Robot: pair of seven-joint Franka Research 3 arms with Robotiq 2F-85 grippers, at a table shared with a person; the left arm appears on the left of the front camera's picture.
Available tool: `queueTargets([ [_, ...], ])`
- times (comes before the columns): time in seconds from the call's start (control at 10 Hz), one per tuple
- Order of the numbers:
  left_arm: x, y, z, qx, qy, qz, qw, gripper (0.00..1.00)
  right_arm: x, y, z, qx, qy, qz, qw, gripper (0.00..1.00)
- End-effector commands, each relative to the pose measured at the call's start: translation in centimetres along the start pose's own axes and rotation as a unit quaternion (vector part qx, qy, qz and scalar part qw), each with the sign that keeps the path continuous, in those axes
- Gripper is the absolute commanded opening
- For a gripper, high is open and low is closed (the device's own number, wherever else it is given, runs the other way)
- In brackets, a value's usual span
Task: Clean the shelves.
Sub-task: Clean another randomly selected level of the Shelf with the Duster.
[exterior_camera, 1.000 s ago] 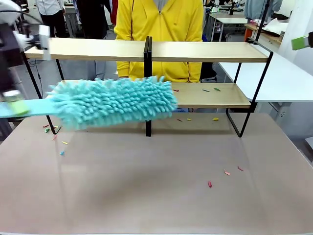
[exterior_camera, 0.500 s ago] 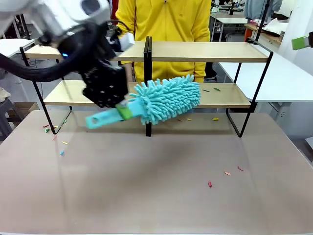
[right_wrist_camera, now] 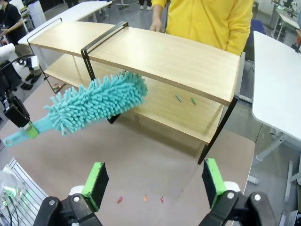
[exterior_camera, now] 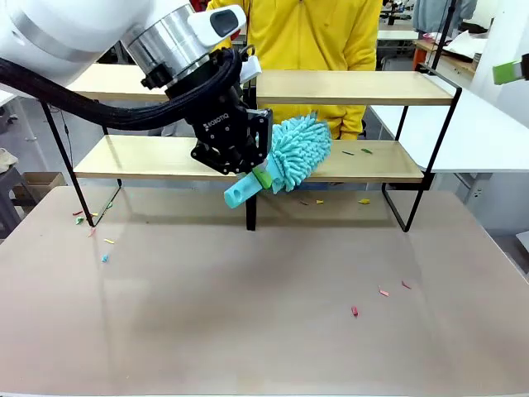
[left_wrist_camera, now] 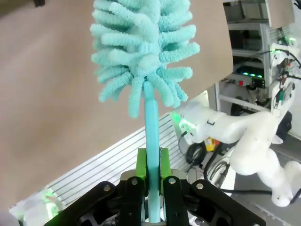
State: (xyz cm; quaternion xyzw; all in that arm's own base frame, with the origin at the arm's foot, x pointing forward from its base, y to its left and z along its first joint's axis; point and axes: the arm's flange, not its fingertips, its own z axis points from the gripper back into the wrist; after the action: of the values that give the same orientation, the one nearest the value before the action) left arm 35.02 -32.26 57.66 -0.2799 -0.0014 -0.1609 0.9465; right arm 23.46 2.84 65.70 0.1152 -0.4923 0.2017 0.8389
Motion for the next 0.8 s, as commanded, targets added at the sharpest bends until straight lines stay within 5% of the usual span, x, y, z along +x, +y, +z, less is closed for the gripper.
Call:
queueTargets([
  [0.0,0.3,-0.2,0.1,-0.001,-0.012,0.003,1.000,0.12,0.0,-0.1,0.0,0.003,-0.001,-0.001,1.000,1.00],
  [0.2,0.2,-1.4,-0.5,0.024,-0.082,-0.010,0.996,0.12,0.0,-0.1,0.0,0.003,-0.001,-0.001,1.000,1.00],
  [0.7,2.2,-1.1,-1.5,0.071,-0.136,0.069,0.986,0.12,0.0,-0.1,0.0,0.003,-0.001,-0.001,1.000,1.00],
])
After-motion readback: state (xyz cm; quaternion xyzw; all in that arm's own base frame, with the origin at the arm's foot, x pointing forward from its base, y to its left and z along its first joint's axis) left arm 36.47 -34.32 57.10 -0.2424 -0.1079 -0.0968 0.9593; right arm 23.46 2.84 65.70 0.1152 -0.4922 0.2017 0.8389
